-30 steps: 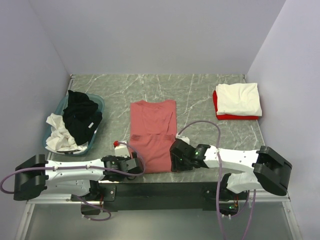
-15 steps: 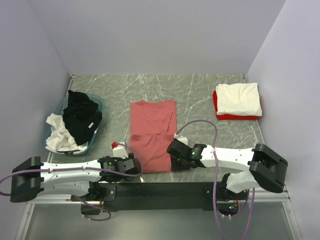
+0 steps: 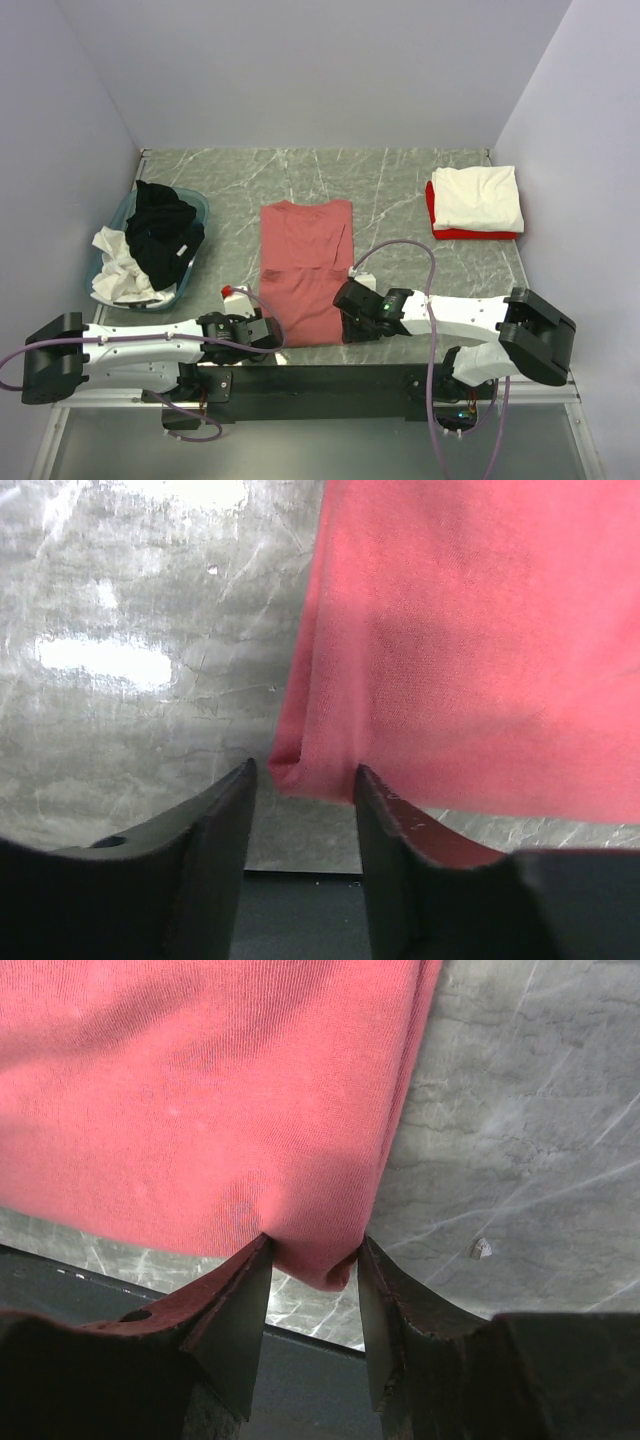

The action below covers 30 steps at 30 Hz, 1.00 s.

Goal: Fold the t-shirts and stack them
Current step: Fold the tshirt

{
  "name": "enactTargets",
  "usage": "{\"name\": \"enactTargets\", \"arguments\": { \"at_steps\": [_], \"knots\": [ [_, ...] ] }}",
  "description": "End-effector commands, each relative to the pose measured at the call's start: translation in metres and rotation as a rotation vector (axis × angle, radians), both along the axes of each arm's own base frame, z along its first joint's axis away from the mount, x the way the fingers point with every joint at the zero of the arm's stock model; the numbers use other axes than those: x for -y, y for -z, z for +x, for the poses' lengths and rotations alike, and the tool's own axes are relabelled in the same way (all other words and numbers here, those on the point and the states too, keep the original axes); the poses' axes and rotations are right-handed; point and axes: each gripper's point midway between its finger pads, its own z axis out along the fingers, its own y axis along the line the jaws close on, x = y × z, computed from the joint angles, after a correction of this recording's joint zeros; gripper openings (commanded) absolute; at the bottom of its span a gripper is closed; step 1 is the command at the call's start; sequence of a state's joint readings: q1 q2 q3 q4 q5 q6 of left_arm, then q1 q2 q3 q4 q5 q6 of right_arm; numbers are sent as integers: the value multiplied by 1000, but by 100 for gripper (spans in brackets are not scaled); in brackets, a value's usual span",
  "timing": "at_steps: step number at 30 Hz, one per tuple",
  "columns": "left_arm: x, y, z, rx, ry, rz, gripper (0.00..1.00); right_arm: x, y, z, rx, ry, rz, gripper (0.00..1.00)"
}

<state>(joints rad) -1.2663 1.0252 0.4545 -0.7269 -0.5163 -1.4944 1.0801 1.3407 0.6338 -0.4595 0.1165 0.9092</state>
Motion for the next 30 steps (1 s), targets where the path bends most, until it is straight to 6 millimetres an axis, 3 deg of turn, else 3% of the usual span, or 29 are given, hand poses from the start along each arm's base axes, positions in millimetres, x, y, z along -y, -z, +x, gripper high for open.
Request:
{"name": "enactTargets", "arguments": {
  "at_steps": [1, 12, 15, 19, 22, 27, 30],
  "knots": [
    [-26, 11, -11, -59, -92, 70, 48, 23, 14, -7, -10, 22, -87, 47],
    [-29, 17, -10, -76, -107, 189, 34, 28, 17, -9, -8, 29, -86, 47],
    [-27, 17, -9, -74, -105, 183, 24, 25, 16, -8, -4, 22, -72, 46],
    [-24, 17, -9, -72, -89, 164, 3, 23, 19, -8, -10, 12, -74, 42],
    [-21, 16, -8, -65, -73, 139, 1, 23, 21, -9, -16, 3, -83, 33],
    [-15, 12, -7, -48, -35, 91, 1, 27, 18, -8, -7, -2, -100, 1],
    [-11, 11, -6, -36, 10, 71, 1, 29, 13, -8, 0, -4, -97, 0]
  ]
}}
